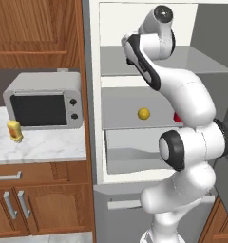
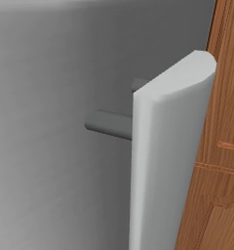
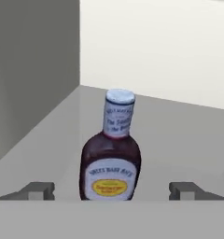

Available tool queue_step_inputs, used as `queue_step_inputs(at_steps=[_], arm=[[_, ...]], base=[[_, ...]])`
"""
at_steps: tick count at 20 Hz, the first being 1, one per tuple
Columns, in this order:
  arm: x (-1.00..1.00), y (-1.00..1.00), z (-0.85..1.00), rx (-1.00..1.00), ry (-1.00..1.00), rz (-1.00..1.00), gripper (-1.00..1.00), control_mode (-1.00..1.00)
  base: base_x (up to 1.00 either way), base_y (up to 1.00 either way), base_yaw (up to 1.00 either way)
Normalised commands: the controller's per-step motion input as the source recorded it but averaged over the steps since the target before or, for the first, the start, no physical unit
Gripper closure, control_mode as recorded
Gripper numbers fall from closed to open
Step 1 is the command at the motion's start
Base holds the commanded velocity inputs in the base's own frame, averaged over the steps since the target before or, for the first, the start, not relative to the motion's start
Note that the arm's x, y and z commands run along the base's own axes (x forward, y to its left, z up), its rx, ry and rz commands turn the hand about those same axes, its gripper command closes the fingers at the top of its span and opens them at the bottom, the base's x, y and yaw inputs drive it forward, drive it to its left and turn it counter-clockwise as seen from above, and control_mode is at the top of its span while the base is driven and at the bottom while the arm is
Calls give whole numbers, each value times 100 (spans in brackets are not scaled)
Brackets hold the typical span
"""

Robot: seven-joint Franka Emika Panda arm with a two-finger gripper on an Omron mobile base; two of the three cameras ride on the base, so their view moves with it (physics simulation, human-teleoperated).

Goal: Place the mustard and condiment bottle from the counter to the top shelf of the fridge. If the existing items in the fridge are on the top shelf, move them to other shelves.

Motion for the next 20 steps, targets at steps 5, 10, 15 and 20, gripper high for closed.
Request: queue_step_inputs(at_steps=[5,10,15,20], arm=[[-88,1,20,0,-39,0,-100,-100],[-100,-1,46,0,-31,0,-100,-100],[-100,-15,17,0,-1,0,-100,-100],[-100,-12,0,0,1,0,-100,-100]], base=[[0,0,0],[0,0,0],[0,0,0],[0,0,0]])
